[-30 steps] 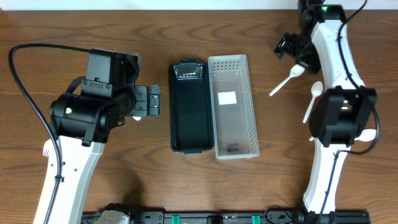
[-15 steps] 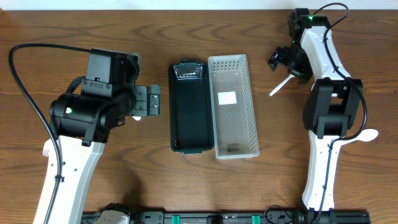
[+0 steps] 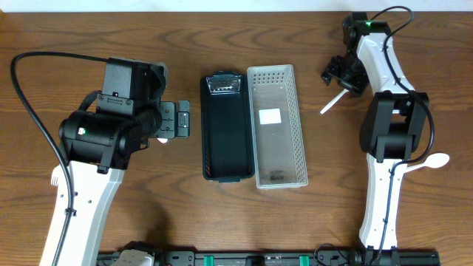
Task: Pack container
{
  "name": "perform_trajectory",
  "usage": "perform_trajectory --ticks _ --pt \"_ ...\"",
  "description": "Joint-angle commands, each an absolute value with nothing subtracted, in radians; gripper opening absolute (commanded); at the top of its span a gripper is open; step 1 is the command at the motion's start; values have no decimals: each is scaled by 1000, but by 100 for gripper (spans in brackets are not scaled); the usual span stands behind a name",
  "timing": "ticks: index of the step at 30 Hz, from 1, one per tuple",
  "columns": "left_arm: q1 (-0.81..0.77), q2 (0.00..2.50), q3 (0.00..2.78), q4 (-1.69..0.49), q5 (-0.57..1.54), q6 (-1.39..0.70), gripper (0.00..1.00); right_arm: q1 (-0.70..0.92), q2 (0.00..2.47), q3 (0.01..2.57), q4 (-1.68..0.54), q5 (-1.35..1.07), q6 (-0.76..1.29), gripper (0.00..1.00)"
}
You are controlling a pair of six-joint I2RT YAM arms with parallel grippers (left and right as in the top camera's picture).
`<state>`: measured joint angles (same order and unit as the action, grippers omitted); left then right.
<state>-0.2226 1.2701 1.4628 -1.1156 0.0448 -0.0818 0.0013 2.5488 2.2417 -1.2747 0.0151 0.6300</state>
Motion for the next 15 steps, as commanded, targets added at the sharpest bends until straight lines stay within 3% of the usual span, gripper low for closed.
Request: perform_trajectory --ticks 1,3,11,15 --pt "-219 1276 1471 -1117 36 -91 98 -6 2616 2241 -1288 36 638 56" --pt "-219 1276 1471 -1117 36 -91 98 -6 2616 2241 -1292 36 638 41" --pt "-219 1276 1471 -1117 35 -91 98 -6 2603 2246 -1300 36 600 3" --pt "-219 1276 1471 -1117 32 -91 98 -6 2547 2280 -1322 37 552 1"
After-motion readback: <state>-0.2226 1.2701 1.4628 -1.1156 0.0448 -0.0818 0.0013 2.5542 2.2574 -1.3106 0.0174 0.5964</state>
